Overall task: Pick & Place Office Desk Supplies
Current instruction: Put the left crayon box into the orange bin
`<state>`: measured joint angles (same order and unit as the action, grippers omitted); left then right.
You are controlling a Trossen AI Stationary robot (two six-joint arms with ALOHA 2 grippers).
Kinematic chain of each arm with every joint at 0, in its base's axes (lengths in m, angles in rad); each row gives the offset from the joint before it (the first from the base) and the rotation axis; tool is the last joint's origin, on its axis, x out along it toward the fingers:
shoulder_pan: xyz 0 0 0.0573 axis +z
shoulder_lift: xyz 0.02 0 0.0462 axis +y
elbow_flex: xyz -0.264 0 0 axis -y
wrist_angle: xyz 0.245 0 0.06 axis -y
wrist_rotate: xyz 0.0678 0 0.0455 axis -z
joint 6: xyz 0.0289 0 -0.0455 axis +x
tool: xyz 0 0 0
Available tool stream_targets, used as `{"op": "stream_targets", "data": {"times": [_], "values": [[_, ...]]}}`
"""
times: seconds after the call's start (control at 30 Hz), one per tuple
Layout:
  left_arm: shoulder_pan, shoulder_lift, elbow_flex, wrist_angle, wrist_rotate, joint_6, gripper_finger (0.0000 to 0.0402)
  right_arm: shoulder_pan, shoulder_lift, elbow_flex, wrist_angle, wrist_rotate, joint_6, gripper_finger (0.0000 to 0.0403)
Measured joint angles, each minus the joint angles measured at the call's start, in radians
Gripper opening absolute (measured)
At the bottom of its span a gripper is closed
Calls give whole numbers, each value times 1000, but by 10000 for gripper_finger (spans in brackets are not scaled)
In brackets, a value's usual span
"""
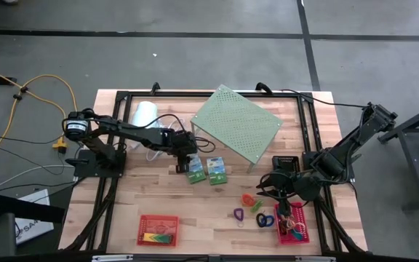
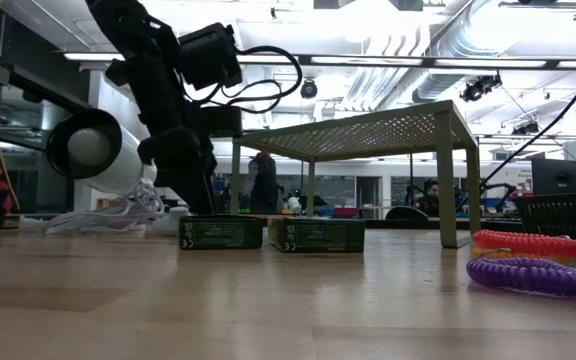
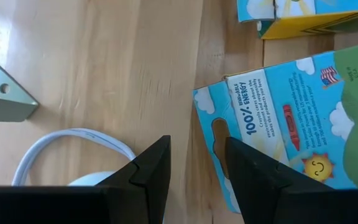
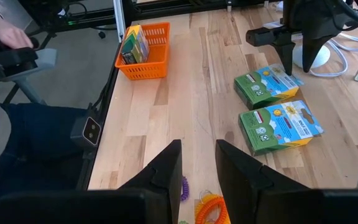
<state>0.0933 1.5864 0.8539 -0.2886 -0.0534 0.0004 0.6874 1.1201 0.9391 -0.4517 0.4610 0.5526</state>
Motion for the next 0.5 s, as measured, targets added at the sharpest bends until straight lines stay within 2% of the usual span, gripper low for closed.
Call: {"op": "stream_targets", "data": {"times": [0.5], "values": [[-53, -26, 0, -28, 18, -54, 144, 0, 0, 0, 0, 0, 0, 86]]}}
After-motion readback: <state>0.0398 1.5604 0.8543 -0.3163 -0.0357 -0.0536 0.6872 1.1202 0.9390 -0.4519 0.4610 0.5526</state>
